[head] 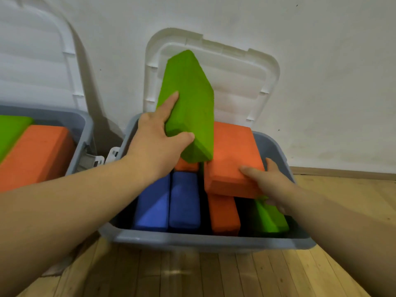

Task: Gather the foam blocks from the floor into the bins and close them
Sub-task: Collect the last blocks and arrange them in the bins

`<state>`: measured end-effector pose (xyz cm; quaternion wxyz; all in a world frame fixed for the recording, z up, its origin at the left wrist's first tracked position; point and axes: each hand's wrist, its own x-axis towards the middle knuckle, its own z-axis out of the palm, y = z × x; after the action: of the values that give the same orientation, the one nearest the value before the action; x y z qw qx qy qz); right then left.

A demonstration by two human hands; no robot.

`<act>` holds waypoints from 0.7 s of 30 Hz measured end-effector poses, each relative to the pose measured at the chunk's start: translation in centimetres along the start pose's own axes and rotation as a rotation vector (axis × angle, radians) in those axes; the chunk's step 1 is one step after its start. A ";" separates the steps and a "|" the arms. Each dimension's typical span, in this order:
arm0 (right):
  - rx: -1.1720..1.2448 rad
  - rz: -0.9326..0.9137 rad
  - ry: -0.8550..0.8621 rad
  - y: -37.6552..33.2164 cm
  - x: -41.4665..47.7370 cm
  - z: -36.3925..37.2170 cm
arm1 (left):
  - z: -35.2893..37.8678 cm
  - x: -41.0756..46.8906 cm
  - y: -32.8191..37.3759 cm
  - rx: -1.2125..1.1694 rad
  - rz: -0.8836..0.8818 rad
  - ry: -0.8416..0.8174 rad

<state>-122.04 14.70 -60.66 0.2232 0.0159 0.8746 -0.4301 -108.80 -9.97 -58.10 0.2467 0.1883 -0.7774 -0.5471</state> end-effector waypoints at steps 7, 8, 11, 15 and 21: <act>0.070 -0.042 0.006 -0.7 0.4 0.8 | -0.7 -1.4 0.2 0.557 0.118 -0.137; 0.049 -0.105 0.058 -1.2 0.2 0.6 | -0.7 -1.5 0.1 0.579 0.119 -0.147; -0.086 -0.361 0.350 -3.2 -0.8 -0.6 | -1.2 -1.3 0.0 0.615 0.160 -0.157; -0.390 -0.560 0.579 -4.8 -2.5 -3.0 | -0.9 -1.2 1.6 0.578 0.131 -0.147; -0.612 -0.449 0.400 -3.9 -2.5 -3.5 | -0.1 -2.4 4.6 0.559 0.137 -0.192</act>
<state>-121.97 15.30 -54.96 -0.0557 -0.1589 0.9697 -0.1770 -106.96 -7.18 -54.17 0.1470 0.1433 -0.9286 -0.3091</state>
